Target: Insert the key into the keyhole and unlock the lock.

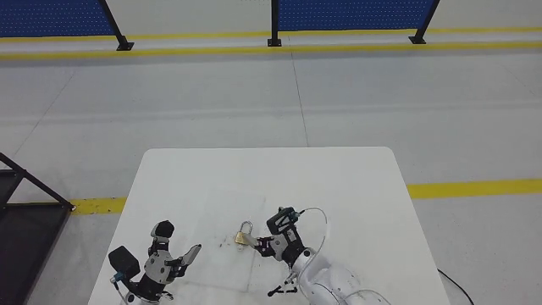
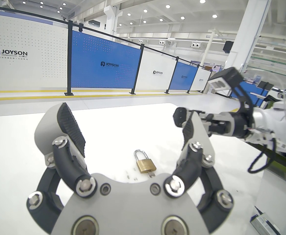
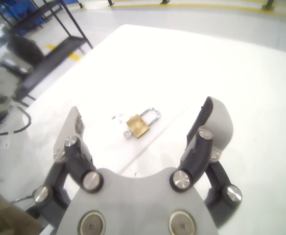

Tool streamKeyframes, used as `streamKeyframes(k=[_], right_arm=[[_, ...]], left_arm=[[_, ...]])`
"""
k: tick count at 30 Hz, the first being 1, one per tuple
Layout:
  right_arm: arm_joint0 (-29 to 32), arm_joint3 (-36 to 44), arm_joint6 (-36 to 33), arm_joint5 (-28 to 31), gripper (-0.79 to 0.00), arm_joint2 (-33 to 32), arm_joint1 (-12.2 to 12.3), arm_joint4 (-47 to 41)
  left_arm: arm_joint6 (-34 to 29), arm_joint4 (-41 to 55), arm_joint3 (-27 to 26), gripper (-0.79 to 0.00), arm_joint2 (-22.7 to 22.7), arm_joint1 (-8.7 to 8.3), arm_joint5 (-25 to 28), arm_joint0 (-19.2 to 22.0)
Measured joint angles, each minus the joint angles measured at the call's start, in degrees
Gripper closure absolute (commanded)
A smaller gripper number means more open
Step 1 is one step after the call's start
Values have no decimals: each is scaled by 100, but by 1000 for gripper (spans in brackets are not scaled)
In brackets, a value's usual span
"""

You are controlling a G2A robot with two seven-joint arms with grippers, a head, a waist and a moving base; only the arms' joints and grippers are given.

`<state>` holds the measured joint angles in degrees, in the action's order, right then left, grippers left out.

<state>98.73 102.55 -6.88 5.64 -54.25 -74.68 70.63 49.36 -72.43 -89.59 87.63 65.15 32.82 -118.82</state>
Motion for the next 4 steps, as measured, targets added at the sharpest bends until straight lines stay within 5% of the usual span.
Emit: streamKeyframes(k=[4], right_arm=[[641, 693, 555, 375, -784, -579, 165, 193]], left_arm=[[0, 0, 0, -785, 0, 0, 0, 0]])
